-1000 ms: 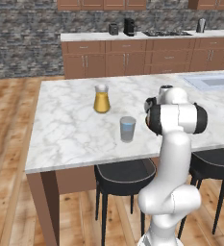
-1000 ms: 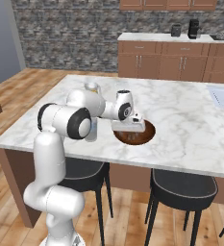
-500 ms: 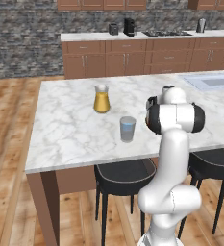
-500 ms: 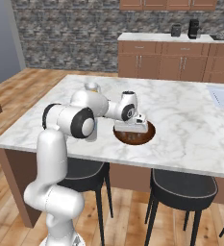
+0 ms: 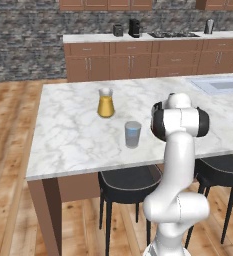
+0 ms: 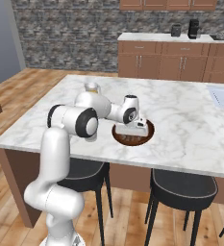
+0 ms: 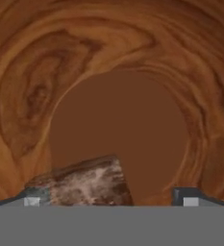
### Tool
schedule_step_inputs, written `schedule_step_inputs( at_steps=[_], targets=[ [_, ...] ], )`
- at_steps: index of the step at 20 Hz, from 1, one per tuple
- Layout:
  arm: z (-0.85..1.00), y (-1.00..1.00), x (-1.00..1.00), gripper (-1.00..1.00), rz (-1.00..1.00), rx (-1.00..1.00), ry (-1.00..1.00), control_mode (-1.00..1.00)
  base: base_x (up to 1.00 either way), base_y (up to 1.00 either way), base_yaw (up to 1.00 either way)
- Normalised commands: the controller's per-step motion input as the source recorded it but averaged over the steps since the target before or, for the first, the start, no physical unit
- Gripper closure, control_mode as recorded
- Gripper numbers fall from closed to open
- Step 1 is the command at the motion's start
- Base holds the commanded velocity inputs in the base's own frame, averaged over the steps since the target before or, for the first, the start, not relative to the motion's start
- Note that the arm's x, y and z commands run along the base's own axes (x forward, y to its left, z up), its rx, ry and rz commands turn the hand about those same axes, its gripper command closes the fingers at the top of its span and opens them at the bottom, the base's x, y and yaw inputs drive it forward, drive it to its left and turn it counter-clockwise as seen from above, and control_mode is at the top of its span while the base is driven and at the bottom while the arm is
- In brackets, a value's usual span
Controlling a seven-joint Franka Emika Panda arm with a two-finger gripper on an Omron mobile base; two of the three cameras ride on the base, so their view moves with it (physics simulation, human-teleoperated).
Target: There are two ice cubes in the ice bowl. Place both ice cubes in the glass cup.
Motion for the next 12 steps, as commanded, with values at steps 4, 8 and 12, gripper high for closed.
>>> schedule_step_inputs(
  at_steps=[4,8,12],
  targets=[
    [-0.18,0.00,0.16,-1.00,0.00,0.03,0.00,-1.00,0.00,0.00,0.00],
    [-0.07,0.00,0.23,-1.00,0.00,0.04,-0.01,-1.00,0.00,0.00,0.00],
    [0.00,0.00,0.28,-1.00,0.00,0.06,-0.05,-1.00,0.00,0.00,0.00]
  ],
)
